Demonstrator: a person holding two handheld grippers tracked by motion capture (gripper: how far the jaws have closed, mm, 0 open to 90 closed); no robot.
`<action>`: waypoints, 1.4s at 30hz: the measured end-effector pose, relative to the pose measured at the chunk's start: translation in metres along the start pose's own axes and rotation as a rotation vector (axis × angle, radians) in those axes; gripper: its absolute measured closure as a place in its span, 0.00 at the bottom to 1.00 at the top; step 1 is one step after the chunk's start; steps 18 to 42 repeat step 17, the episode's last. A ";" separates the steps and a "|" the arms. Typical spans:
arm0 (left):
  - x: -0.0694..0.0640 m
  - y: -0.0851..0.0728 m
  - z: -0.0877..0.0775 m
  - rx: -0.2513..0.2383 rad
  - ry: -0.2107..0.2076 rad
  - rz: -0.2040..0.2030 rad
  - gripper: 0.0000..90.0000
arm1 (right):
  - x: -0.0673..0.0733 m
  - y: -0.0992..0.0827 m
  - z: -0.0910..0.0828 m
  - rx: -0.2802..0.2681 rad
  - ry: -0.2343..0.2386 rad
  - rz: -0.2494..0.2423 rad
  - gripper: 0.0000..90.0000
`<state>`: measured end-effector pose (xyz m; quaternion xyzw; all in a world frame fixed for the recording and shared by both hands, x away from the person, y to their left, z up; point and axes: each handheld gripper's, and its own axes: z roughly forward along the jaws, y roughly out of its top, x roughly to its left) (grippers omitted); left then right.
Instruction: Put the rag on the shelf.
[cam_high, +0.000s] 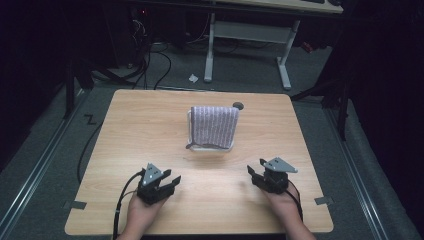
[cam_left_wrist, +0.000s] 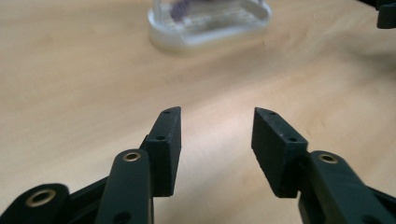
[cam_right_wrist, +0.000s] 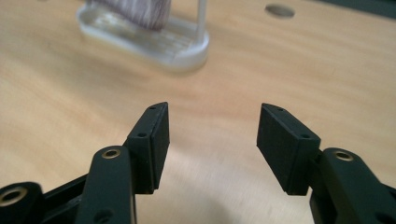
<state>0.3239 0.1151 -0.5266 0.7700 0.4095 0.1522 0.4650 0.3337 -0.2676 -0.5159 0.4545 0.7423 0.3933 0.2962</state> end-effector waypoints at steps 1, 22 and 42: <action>0.000 0.000 0.000 0.000 0.000 0.000 0.58 | 0.002 -0.008 -0.005 -0.007 0.001 0.009 0.47; -0.008 -0.007 0.000 0.023 -0.044 -0.008 0.52 | 0.001 -0.026 -0.014 0.007 0.056 0.042 0.44; -0.008 -0.007 0.000 0.023 -0.044 -0.008 0.52 | 0.001 -0.026 -0.014 0.007 0.056 0.042 0.44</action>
